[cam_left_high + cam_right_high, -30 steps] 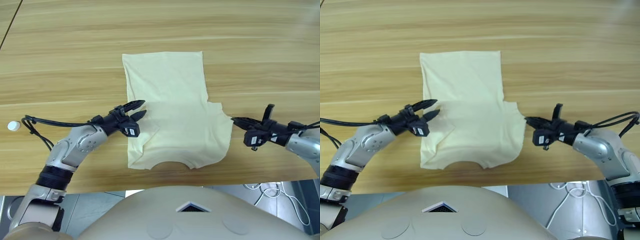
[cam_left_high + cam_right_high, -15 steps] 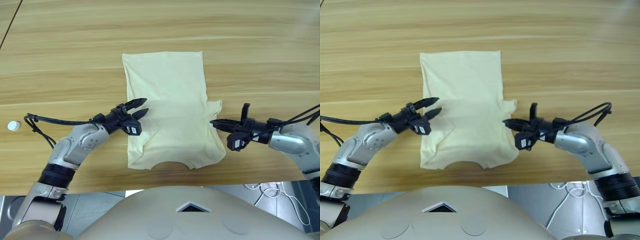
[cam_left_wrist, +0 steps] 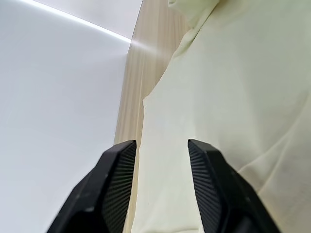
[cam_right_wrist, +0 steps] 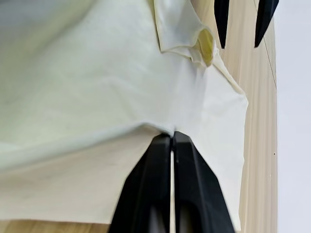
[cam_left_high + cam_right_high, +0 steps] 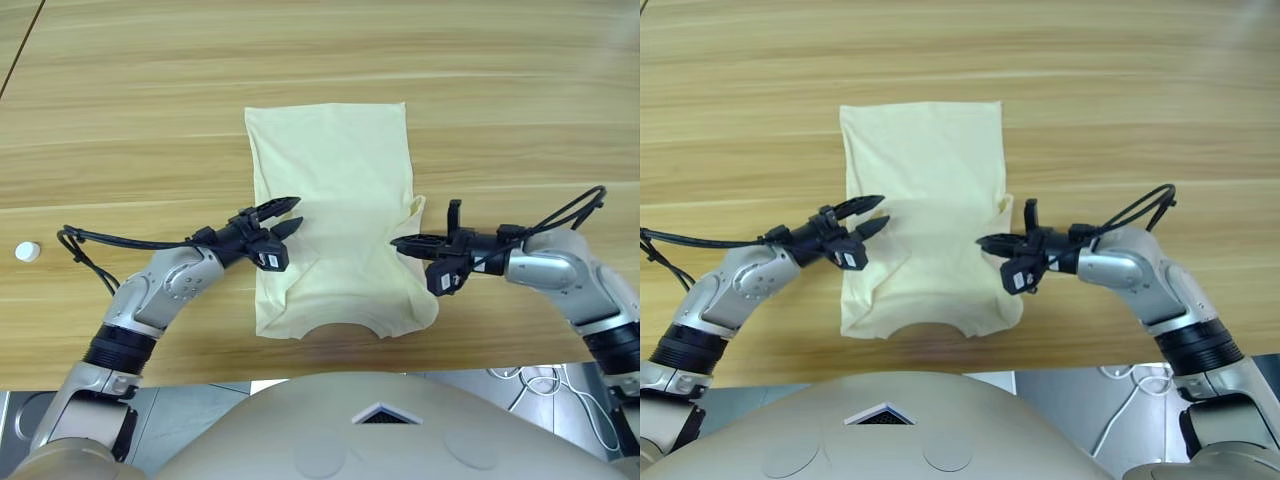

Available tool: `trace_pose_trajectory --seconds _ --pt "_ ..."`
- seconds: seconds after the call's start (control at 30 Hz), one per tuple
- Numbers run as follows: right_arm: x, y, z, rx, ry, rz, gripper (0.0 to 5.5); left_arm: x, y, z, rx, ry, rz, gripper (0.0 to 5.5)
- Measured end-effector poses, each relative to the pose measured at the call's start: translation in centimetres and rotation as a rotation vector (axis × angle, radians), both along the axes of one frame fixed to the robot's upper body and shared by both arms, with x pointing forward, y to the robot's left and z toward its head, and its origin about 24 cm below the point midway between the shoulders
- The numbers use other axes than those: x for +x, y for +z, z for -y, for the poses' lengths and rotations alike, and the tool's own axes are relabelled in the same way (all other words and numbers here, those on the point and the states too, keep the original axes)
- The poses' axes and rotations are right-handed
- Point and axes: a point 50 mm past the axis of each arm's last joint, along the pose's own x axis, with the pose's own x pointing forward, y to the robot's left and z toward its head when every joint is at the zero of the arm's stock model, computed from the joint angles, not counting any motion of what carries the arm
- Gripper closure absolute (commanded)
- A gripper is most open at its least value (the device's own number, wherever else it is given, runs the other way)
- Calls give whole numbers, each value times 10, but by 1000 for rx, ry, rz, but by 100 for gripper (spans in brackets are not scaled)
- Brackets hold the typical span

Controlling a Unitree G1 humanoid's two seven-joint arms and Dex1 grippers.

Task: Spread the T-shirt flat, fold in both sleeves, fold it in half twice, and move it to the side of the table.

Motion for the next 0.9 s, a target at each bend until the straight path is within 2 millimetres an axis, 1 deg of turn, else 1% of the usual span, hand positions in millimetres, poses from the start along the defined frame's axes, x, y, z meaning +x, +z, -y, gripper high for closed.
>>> trace_pose_trajectory --seconds 0.1,0.2,0.27,0.37,0.43,0.63,0.73,0.77,0.8,0.87,0.9 --pt "1 -4 -5 -2 17 -16 547 0 -1 1 -1 -3 -2 350" --pt "4 -6 -16 16 40 -22 547 -1 -1 2 -6 -4 -3 350" --pt "6 -13 -21 15 31 -44 547 -1 -1 4 -13 -5 -4 350" --pt "7 -16 -23 5 32 -50 547 -1 -1 4 -13 -6 -5 350" --pt "8 -17 -28 25 32 -54 547 -1 -1 4 -14 -7 -4 350" --pt "10 -18 -36 48 33 -60 547 -1 -2 5 -16 -8 -6 350" --pt "9 -20 -37 45 28 -74 547 -1 -2 5 -17 -9 -6 350" --pt "10 -20 -37 45 27 -77 523 -1 -2 5 -17 -9 -6 350" --pt "9 -21 -38 46 28 -79 512 -1 -2 5 -18 -9 -7 350" --pt "9 -22 -38 40 30 -87 458 -2 -2 5 -18 -9 -7 350" --pt "8 -23 -39 35 36 -93 442 -2 -2 5 -18 -10 -7 350"
